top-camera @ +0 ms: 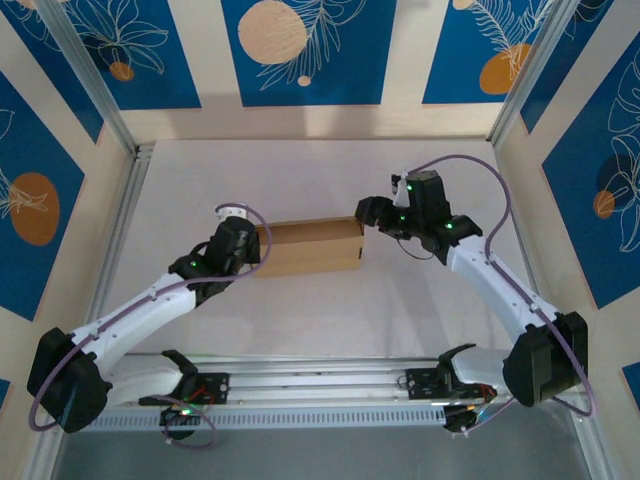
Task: Fold the paper box
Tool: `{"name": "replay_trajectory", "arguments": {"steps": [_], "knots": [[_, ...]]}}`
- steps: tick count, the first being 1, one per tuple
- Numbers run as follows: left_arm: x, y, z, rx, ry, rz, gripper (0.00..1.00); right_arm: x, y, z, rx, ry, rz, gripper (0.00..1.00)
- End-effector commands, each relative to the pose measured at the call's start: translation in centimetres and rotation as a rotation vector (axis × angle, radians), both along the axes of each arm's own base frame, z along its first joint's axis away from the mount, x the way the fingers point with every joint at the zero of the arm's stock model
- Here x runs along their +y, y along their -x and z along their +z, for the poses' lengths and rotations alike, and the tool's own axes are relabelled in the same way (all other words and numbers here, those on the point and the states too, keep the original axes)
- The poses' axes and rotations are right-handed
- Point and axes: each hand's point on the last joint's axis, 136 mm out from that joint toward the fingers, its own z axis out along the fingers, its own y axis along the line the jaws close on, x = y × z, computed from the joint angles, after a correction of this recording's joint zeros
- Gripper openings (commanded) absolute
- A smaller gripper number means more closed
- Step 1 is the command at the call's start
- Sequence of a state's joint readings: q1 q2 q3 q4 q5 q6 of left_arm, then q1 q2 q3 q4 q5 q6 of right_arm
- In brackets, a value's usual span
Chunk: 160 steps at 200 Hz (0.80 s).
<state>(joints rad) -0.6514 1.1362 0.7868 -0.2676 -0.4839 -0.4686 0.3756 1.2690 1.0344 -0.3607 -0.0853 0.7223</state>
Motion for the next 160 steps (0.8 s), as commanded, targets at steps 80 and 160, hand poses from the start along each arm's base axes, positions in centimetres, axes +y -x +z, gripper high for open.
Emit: {"name": "replay_trajectory", "arguments": {"steps": [80,160], "knots": [[0.1,1.9,-3.5,0.128,-0.082,-0.063,0.0,0.4,1.6,-6.4,0.125,0.147,0.018,0.46],[-0.7,2.5,-0.2,0.06,-0.012,-0.136,0.54,-0.2,2.7,-8.1,0.145,0.174,0.004,0.39]]}}
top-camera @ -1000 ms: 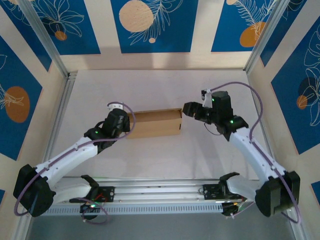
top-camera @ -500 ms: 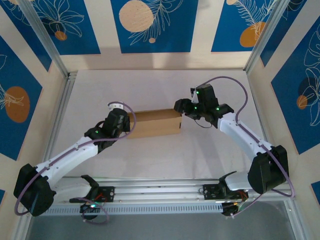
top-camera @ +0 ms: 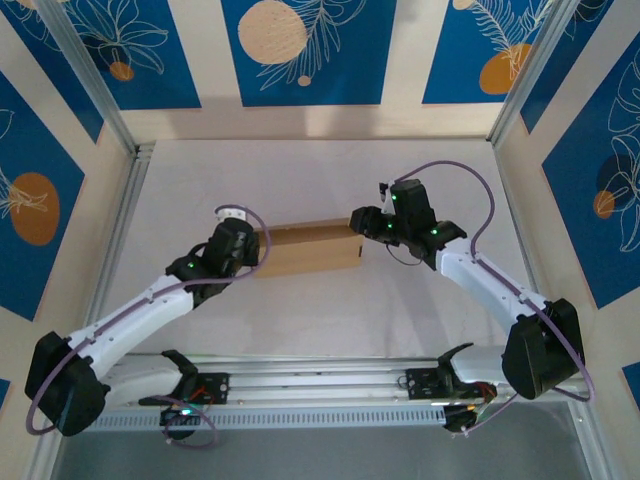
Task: Fold the paper box
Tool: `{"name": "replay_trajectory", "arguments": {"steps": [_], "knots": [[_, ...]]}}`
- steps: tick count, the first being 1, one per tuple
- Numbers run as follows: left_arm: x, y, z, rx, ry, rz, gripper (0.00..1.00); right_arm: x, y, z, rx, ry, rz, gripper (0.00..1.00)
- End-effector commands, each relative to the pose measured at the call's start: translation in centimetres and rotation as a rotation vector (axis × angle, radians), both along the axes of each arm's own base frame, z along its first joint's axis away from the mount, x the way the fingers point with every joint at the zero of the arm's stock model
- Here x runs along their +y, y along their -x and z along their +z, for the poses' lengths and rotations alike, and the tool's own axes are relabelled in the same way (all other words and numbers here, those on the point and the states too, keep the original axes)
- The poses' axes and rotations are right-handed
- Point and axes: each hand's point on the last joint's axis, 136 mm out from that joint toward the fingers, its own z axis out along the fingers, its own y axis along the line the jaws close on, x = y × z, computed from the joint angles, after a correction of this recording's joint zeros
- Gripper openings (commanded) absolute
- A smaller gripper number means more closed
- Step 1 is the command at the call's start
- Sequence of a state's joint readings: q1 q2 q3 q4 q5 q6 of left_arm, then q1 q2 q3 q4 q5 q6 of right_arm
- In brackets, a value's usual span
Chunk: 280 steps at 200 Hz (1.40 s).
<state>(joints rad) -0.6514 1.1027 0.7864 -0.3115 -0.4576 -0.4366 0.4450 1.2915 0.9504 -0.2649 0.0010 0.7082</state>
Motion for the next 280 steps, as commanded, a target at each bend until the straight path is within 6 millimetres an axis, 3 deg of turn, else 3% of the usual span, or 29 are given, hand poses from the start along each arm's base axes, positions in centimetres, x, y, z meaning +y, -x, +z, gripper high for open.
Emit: {"name": "replay_trajectory", "arguments": {"steps": [1,39,88,114,138,208,247,280], "knots": [[-0.9,1.7,-0.2,0.042,0.008,-0.098,0.54,-1.4,2.4,-5.1,0.163,0.113,-0.013,0.39],[-2.6,3.2,2.5,0.001,0.086,-0.247,0.68,-1.4,2.2,-5.4,0.175,0.107,-0.024,0.38],[-4.2,4.1,6.7,-0.021,0.201,-0.345,0.73,-1.3,2.0,-5.3,0.177,0.106,-0.029,0.39],[-3.1,2.9,8.5,-0.03,0.274,-0.268,0.75,-1.2,1.9,-5.2,0.178,0.106,-0.027,0.4],[-1.7,1.3,8.8,-0.014,0.341,-0.173,0.81,-1.1,1.9,-5.1,0.175,0.103,-0.024,0.4],[-0.5,-3.7,4.3,0.107,0.482,-0.019,0.76,-1.1,1.8,-5.0,0.176,0.105,-0.018,0.41],[-0.5,-3.0,-0.2,0.187,0.547,0.031,0.67,-1.3,1.7,-5.1,0.182,0.1,-0.025,0.4],[-0.1,-2.0,-2.8,0.224,0.56,0.061,0.63,-1.1,1.6,-5.3,0.193,0.084,-0.023,0.41]]}}
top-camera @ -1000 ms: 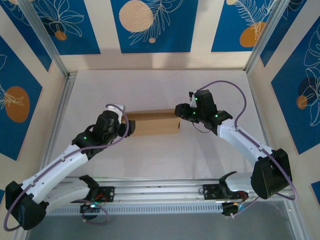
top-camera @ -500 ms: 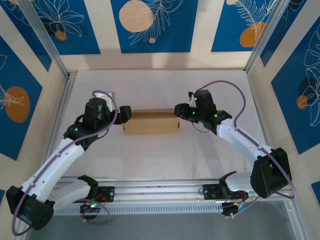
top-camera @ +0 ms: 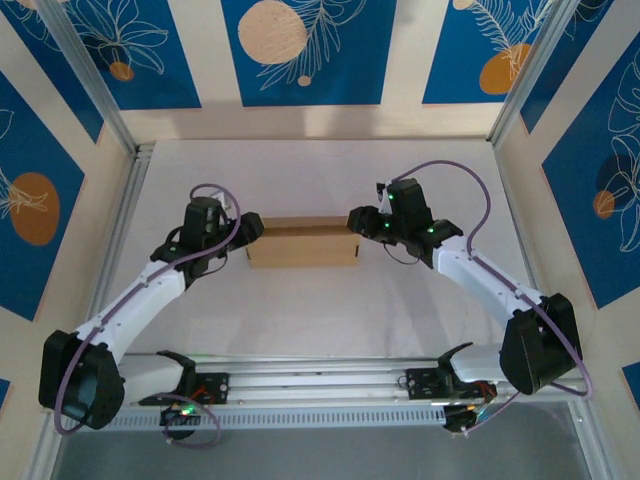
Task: Fold the paper box
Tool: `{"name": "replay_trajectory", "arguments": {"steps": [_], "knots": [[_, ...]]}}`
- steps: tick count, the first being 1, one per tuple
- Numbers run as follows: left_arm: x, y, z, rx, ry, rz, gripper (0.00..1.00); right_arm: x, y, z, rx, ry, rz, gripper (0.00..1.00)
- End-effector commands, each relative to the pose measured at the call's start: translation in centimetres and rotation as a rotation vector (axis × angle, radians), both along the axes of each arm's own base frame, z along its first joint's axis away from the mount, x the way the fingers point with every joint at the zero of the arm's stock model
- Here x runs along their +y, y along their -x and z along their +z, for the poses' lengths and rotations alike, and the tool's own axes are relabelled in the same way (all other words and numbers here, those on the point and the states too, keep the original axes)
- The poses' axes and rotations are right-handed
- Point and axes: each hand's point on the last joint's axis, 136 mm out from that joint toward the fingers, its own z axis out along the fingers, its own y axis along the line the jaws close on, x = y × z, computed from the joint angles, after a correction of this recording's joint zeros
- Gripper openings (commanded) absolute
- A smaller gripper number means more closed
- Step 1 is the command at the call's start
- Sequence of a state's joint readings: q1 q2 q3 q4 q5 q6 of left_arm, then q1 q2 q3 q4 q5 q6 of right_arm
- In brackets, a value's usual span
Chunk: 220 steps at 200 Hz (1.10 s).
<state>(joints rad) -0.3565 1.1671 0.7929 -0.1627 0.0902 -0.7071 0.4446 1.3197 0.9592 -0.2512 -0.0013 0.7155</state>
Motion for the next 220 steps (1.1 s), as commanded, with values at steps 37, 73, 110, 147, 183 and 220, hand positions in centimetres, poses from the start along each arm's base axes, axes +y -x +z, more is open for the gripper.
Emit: {"name": "replay_trajectory", "arguments": {"steps": [37,73,110,147,183,220], "knots": [[1.1,1.9,-4.4,0.089,-0.007,0.03,0.63,-1.3,1.9,-4.1,0.174,0.079,-0.012,0.42],[1.1,2.0,-4.8,0.096,-0.02,0.025,0.63,-1.9,1.1,-1.3,0.123,0.033,-0.009,0.52],[1.0,1.8,-4.7,0.096,-0.022,0.018,0.62,-2.6,0.3,-0.7,0.122,0.017,-0.019,0.51],[0.9,1.8,-5.0,0.104,-0.027,0.014,0.62,-2.7,-0.1,-1.5,0.153,-0.019,-0.027,0.42],[0.9,1.8,-5.5,0.119,-0.032,0.014,0.62,-2.0,0.5,-2.7,0.175,-0.014,-0.002,0.36],[1.1,2.1,-6.2,0.138,-0.03,0.024,0.62,-2.1,2.0,-5.4,0.206,0.039,-0.006,0.3]]}}
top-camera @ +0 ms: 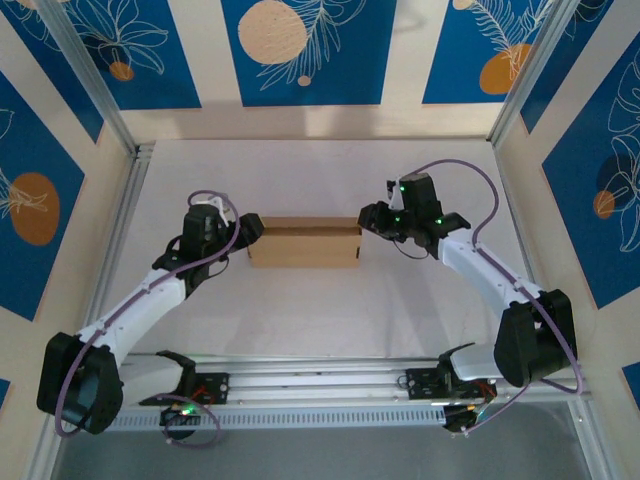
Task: Fold the paper box
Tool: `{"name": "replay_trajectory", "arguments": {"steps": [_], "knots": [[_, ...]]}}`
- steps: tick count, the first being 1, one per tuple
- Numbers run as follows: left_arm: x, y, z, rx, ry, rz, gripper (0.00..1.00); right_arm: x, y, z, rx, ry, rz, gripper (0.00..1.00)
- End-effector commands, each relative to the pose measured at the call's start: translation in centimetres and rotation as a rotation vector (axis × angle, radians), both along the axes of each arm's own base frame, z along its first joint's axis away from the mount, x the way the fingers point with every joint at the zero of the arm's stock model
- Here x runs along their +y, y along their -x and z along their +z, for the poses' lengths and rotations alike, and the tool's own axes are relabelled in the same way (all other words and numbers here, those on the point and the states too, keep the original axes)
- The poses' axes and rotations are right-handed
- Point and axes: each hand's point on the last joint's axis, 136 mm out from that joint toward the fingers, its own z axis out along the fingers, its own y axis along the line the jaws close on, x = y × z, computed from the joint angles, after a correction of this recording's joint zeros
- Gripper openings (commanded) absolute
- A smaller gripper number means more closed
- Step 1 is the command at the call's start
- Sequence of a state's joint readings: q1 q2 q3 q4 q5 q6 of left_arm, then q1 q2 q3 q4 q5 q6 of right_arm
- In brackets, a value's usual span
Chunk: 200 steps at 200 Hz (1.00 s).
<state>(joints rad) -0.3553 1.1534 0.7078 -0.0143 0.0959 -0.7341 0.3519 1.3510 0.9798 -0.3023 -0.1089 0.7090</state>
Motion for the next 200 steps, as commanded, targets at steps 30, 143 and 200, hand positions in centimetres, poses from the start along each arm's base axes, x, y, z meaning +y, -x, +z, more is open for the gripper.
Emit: {"name": "replay_trajectory", "arguments": {"steps": [30,143,200], "knots": [[1.3,2.8,-6.5,0.213,-0.068,0.017,0.61,-1.2,3.8,-7.2,0.16,0.104,-0.028,0.24],[2.0,6.5,-12.6,0.364,-0.021,0.068,0.53,-1.8,5.0,-8.8,0.183,0.128,-0.028,0.12],[2.3,5.9,-11.0,0.33,-0.069,0.064,0.54,-1.8,3.8,-3.6,0.083,0.066,-0.016,0.39]]}}
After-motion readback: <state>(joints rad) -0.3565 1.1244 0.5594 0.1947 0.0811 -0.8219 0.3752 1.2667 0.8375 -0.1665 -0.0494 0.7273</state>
